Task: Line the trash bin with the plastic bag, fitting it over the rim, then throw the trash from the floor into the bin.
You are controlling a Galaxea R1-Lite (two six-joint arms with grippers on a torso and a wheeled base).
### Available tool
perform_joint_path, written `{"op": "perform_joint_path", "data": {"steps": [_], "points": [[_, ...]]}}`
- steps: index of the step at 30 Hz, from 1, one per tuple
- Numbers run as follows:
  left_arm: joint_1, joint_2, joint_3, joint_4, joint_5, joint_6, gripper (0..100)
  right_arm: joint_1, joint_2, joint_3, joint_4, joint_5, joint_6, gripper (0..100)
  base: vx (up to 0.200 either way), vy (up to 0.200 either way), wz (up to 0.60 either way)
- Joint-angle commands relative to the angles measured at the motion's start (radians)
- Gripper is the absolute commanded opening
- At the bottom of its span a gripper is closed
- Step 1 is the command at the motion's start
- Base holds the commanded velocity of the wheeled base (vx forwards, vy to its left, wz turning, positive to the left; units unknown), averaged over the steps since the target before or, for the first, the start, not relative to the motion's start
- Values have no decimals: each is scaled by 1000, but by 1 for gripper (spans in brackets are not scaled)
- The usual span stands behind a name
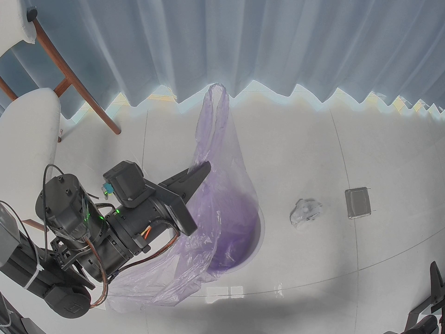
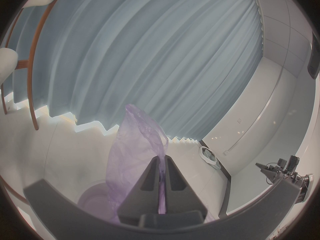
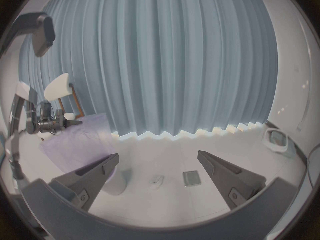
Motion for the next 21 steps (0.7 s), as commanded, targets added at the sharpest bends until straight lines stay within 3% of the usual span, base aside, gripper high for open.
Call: {"op": "perform_joint_path", "data": {"steps": [1, 5, 12, 21], "points": [[-9, -3, 1, -2, 1, 5, 0, 64, 105, -100, 35, 32, 78, 100, 0, 0, 0], [-9, -3, 1, -2, -5, 15, 0, 110, 209, -175, 51, 91, 144, 100, 0, 0, 0], [-9, -2, 6, -6, -2, 17, 0, 118, 458, -326, 51, 194, 293, 100, 0, 0, 0], [-6, 1, 15, -6, -5, 17, 0, 165, 705, -315, 43, 260, 296, 100, 0, 0, 0]]}}
